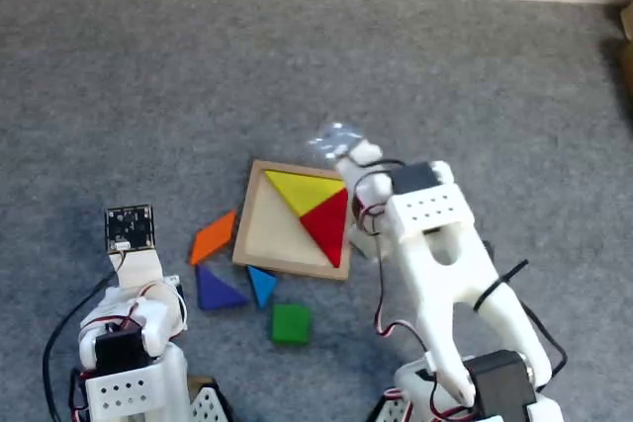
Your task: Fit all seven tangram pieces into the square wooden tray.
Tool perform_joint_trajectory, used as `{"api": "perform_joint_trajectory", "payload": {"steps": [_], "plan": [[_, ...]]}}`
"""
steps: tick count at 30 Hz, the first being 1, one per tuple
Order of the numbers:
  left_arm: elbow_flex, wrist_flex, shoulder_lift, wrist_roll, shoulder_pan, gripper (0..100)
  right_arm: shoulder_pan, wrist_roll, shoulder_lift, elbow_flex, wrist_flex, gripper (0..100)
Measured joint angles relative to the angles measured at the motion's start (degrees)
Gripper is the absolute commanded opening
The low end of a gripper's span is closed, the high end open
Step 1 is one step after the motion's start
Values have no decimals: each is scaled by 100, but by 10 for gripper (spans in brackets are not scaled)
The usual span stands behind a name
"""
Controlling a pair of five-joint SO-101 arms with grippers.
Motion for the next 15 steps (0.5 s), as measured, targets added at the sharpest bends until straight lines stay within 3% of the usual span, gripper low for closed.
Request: {"api": "perform_joint_trajectory", "payload": {"steps": [6, 15], "plan": [[0, 0, 0, 0, 0, 8, -721, 0, 62, -18, -818, 81], [0, 0, 0, 0, 0, 8, -1275, 0, 1451, -18, -1609, 81]]}}
